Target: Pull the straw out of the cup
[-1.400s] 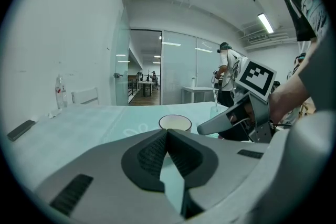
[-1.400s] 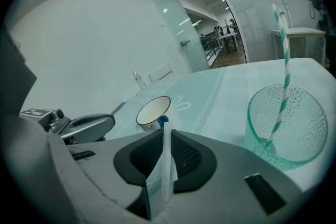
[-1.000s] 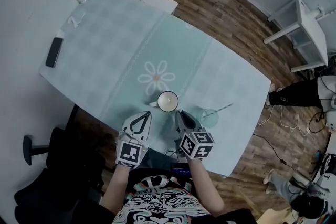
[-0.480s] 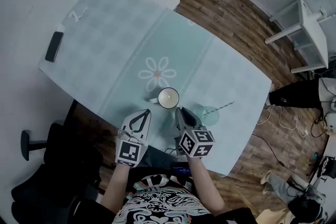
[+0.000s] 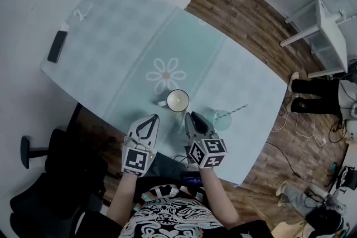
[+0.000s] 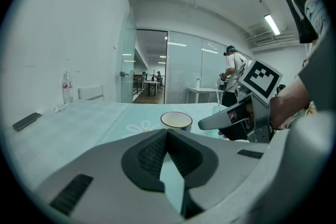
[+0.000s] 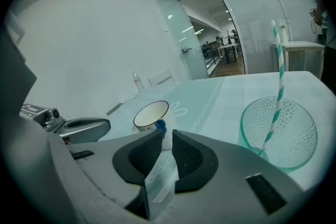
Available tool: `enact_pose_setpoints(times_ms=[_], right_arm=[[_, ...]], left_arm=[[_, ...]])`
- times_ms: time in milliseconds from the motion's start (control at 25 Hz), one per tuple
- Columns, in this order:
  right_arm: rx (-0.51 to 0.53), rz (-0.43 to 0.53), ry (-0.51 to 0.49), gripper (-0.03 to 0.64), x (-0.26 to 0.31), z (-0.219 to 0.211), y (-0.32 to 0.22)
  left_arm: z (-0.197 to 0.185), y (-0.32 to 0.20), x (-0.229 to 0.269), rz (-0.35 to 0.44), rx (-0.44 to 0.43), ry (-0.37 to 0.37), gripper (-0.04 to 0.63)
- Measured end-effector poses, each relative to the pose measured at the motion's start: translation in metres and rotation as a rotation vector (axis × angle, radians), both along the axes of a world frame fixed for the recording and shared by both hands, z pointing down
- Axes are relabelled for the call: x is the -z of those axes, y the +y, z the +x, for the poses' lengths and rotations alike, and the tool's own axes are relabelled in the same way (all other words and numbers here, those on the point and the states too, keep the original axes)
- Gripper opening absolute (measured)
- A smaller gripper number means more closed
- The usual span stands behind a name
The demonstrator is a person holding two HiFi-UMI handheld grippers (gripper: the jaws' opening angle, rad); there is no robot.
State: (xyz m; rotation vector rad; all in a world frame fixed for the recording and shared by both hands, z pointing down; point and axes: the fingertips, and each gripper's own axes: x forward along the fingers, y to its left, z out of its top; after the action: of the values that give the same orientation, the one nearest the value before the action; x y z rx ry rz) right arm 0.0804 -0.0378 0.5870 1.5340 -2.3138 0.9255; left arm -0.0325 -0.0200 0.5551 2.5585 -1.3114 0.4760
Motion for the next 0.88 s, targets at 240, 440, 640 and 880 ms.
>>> enact_pose_setpoints(times_ms=[240, 440, 640, 880], right_arm=[[-0.003, 0.056, 0.017, 0.05, 0.012, -0.001, 0.006], [0.003, 0.188, 0.092, 0.014, 0.036, 0.002, 0.012], [0.006, 0.244, 0.126, 0.014, 0.051, 0.008, 0.018], [0.023, 0.285, 0.146, 0.012, 0.067, 0.007, 0.031]], left_arm=[[-0.005, 0.001, 0.01, 0.024, 0.007, 0.003, -0.002], [-0.009, 0.005, 0.021, 0.054, 0.017, 0.007, -0.002], [-0.006, 0.01, 0.032, 0.07, 0.007, -0.008, -0.002], [-0.002, 0.014, 0.048, 0.113, 0.003, -0.013, -0.002]])
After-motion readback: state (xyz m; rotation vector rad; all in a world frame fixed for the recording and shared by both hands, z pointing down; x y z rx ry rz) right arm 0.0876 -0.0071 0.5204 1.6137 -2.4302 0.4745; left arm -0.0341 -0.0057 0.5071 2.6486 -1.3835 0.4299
